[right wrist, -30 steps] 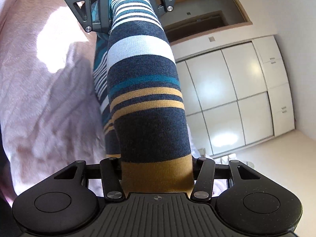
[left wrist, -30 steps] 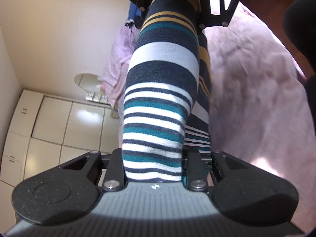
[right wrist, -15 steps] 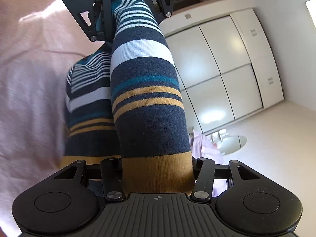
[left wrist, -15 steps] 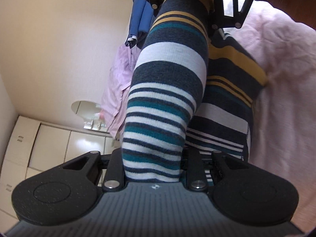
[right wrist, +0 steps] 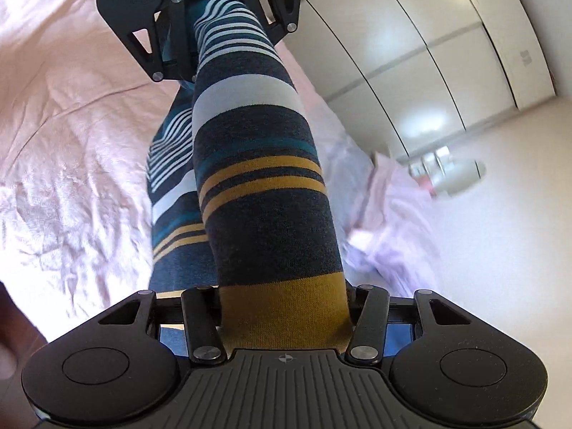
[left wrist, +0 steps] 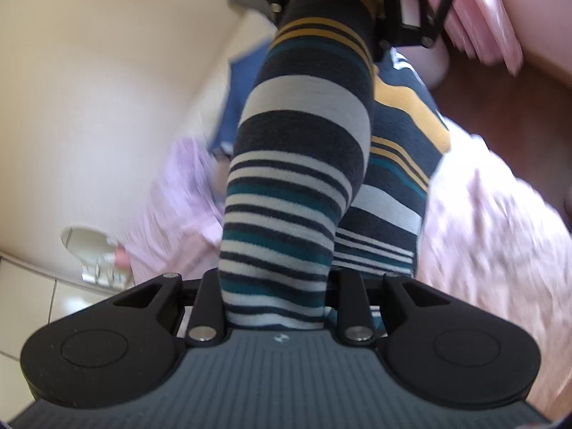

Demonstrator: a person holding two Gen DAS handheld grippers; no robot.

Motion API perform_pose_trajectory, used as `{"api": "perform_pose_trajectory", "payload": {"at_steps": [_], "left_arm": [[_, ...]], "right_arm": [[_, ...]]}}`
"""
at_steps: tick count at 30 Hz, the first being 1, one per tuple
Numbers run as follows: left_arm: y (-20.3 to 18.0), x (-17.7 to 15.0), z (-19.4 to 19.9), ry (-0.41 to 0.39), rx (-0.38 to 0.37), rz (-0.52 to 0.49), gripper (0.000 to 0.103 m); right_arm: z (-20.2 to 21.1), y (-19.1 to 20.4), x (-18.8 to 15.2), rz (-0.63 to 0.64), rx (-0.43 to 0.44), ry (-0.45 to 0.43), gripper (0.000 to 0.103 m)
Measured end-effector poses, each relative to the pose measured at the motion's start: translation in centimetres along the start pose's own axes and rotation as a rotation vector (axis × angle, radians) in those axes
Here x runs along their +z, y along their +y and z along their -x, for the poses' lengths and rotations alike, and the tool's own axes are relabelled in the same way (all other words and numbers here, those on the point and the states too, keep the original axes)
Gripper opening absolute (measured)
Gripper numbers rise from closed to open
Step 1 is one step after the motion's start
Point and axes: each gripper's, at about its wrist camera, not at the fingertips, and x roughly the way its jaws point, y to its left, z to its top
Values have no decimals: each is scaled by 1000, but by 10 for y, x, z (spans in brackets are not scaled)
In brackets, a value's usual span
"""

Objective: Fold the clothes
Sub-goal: 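Carry the folded sweater with both tools toward the blue clothes stack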

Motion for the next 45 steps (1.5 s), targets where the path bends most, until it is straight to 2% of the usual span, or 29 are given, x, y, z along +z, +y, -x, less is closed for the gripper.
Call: {"api": "perform_pose_trajectory", "payload": {"at_steps": [5,8,12,16,19,21,23,25,27,29,31,33,35,36,37,40,45], "left_arm": [[61,55,-21,-130,49,-60,23],[95,90,-53,-182,96,-86,23],[137,138,-116,-216,144,-108,23],[174,186,-202,-189,160,-103,23],[207,216,-273,-147,163,-89,23],[231,235,-317,-116,170,-77,23],[250,248,-350,-100,217,-63,23],[265,259,-381,-93,278,-51,23],[255,259,-408,-95,313,-46,23],[227,251,-443,-67,288,-56,25],[175,236,-480,9,209,-82,26],[125,221,-515,87,111,-117,27],[94,212,-529,117,96,-126,25],[92,210,-527,108,109,-112,22],[91,209,-524,98,122,-97,21],[89,205,-518,78,141,-92,27],[88,200,-507,56,154,-121,28]], "right_arm": [[44,-75,-21,-25,-102,86,50],[47,-118,-46,-24,-183,120,50],[33,-179,-90,-25,-270,139,50],[-3,-246,-150,-9,-298,123,50],[-53,-297,-196,13,-288,99,50],[-94,-328,-212,29,-274,86,50],[-126,-362,-228,54,-277,68,50],[-150,-385,-244,85,-326,38,50],[-174,-402,-261,115,-375,9,50],[-195,-393,-279,137,-424,-14,52],[-222,-364,-301,170,-426,-18,55],[-253,-319,-325,196,-344,21,55],[-274,-281,-346,195,-209,82,55],[-278,-266,-353,200,-201,97,55],[-275,-259,-356,201,-233,88,55],[-254,-253,-356,208,-289,46,58],[-219,-245,-353,234,-307,75,63]]}}
